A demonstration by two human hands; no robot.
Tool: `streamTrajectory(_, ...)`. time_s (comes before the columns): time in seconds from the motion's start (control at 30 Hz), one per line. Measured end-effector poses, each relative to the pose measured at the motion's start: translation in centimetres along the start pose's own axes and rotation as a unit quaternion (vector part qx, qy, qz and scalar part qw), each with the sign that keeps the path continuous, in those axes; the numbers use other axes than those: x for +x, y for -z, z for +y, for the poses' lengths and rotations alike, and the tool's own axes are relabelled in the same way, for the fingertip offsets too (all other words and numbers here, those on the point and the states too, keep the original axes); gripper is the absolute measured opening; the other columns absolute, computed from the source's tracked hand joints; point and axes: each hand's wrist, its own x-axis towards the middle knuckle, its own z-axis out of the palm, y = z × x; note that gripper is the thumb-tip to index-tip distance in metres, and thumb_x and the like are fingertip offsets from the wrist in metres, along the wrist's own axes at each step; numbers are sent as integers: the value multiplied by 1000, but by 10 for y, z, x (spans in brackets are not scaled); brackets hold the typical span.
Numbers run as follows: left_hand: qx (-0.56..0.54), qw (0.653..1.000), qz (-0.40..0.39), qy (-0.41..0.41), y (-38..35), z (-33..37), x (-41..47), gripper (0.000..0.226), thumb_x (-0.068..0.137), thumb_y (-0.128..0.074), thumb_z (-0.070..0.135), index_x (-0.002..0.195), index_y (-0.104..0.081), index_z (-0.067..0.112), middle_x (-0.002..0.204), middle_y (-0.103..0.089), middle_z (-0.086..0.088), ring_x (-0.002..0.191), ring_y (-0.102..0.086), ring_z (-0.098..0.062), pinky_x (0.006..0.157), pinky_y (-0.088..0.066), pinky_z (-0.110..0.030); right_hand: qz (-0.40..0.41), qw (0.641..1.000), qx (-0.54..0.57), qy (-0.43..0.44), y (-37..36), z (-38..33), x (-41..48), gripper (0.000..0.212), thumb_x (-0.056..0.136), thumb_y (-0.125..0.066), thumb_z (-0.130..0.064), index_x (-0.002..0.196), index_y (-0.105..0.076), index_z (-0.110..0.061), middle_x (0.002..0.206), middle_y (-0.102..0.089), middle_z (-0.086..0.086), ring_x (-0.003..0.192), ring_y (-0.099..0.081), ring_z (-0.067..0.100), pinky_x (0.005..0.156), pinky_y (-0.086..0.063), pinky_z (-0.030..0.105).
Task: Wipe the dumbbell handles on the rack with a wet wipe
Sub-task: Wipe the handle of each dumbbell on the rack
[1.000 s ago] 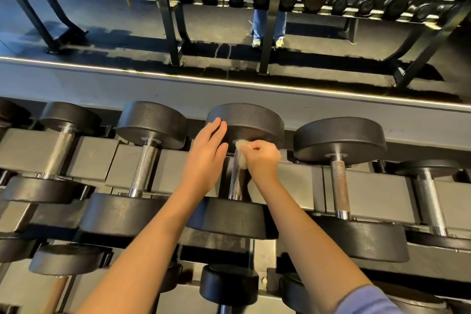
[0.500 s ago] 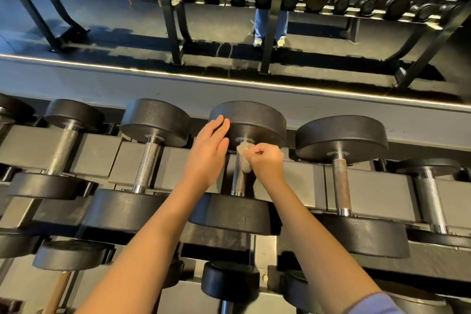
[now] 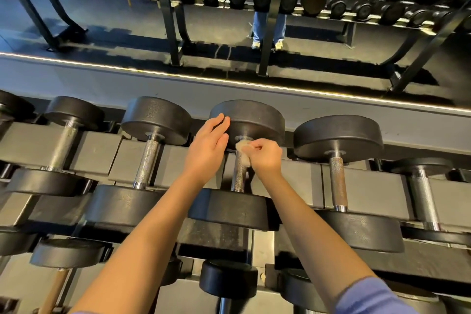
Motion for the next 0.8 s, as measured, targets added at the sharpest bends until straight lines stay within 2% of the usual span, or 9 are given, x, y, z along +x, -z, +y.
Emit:
streamTrajectory(0.13,-6,1000,-2,3,2,0,0,45,102,-38,24,147,-33,26,153,-29,11,139,-25,-4,114,-22,-26,3,1000,-2,7,-4,4,-3,14,86,-67,-13,93,-73,-3,89,-69,7,78,-55,10,62,-33,11)
streamTrajectory(0.2,-10,1000,-3,6,2,0,0,45,102,-38,24,146,-33,26,152,-29,12,139,-26,-4,114,-23,-25,-54,998,-24,-20,-2,12,-8,7,83,-70,-13,79,-71,-8,82,-65,2,80,-56,11,65,-37,15)
streamTrajectory(0.3,-4,1000,-5,4,1,0,-1,45,102,-38,24,147,-34,26,152,-29,12,139,-26,-4,111,-21,-22,-146,984,-76,-62,1,22,-18,26,79,-75,-20,60,-58,-18,72,-60,-5,73,-57,11,62,-40,15)
streamTrajectory(0.37,-2,1000,-5,2,0,-1,-1,44,102,-38,24,147,-33,25,152,-29,12,139,-25,-5,112,-21,-21,-148,984,-87,-51,1,20,-18,21,80,-75,-19,65,-60,-17,71,-57,-7,70,-54,7,50,-36,7)
streamTrajectory(0.43,0,1000,-8,2,1,-1,1,45,102,-38,24,147,-33,25,152,-29,12,139,-25,-5,112,-21,-23,-82,995,-54,-23,1,12,-11,5,82,-71,-12,86,-69,-9,86,-63,-3,83,-55,10,54,-36,6)
streamTrajectory(0.53,6,1000,-13,1,3,-2,2,45,102,-38,25,147,-32,26,153,-28,11,140,-25,-5,111,-20,-22,-10,1000,-3,-20,0,5,-2,30,81,-72,-12,109,-66,-4,103,-65,5,91,-56,12,68,-37,13)
streamTrajectory(0.67,9,1000,-15,3,1,-3,3,45,102,-38,25,147,-31,27,153,-27,11,140,-24,-6,109,-18,-19,-48,998,-19,-46,-1,8,-8,20,84,-71,-17,97,-71,-1,100,-70,13,83,-56,12,67,-40,20)
streamTrajectory(0.73,9,1000,-10,2,1,-4,3,45,102,-38,25,147,-32,27,153,-27,11,140,-24,-6,108,-18,-18,-70,996,-38,-41,1,12,-14,23,81,-74,-18,90,-71,3,96,-70,16,80,-58,15,64,-43,20)
streamTrajectory(0.8,8,1000,-9,1,1,-4,3,46,102,-39,25,147,-32,26,153,-27,11,140,-24,-6,107,-18,-18,-108,990,-80,-50,3,15,-19,26,77,-78,-16,90,-71,5,92,-69,17,83,-62,21,75,-51,29)
